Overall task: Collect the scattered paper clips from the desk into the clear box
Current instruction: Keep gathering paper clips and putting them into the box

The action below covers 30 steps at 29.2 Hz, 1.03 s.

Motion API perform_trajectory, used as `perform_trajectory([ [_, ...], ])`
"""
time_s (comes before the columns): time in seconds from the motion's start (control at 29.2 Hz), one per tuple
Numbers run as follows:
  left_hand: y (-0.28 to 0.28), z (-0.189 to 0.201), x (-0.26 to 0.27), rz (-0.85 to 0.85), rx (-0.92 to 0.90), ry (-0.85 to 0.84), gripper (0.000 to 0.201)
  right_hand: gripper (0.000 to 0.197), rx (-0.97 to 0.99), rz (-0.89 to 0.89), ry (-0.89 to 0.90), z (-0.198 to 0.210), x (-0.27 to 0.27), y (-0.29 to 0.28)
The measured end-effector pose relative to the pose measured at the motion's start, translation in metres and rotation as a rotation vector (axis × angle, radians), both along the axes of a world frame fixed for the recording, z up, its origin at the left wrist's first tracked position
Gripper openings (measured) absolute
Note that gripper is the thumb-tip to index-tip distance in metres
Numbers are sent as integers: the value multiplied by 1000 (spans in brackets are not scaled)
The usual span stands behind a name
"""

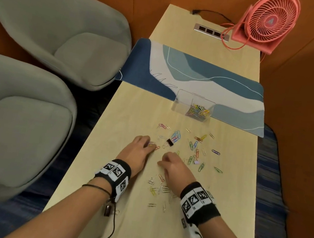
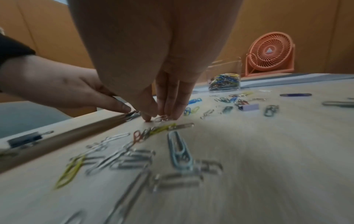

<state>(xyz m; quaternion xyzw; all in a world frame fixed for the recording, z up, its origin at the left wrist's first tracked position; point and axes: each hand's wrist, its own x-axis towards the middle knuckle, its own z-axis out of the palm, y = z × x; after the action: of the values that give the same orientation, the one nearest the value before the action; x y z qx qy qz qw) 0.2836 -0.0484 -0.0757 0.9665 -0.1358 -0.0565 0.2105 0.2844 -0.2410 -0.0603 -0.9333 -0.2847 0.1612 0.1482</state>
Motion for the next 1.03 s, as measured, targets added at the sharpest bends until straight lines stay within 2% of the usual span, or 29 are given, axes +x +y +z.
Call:
perform_trajectory([
  [0.21,-14,0,-44,-14,-99,31,32,34,122,-62,51,17,-39,-22],
  [0.31,-13,4,-57,-2,-150,17,26,29,104,-296,23,23,-47,-43],
  [0.38,-12,6,-63,75,-119,-35,25,29,19,-447,57,22,-54,-55],
  [0.41,-12,7,-67,116,-96,-31,29,30,-15,-494,74,19,-60,-58],
  [0.48,-14,6,-72,139,-41,57,49,33,-2,-540,95,14,-72,-55],
  [0.58,-21,4,-79,51,-30,161,76,38,131,-510,121,9,-82,-42],
  [0.68,-25,4,-84,-40,-9,199,87,36,196,-527,156,10,-83,-39],
  [0.75,-25,3,-85,-22,-19,196,74,46,162,-549,194,13,-87,-42],
  [0.86,-25,2,-84,3,-83,121,43,69,158,-542,252,11,-101,-41],
  [0.92,-26,2,-82,25,-119,77,27,69,187,-533,245,5,-110,-33],
  [1.03,-24,1,-80,72,-184,82,18,58,222,-625,164,-1,-105,-23],
])
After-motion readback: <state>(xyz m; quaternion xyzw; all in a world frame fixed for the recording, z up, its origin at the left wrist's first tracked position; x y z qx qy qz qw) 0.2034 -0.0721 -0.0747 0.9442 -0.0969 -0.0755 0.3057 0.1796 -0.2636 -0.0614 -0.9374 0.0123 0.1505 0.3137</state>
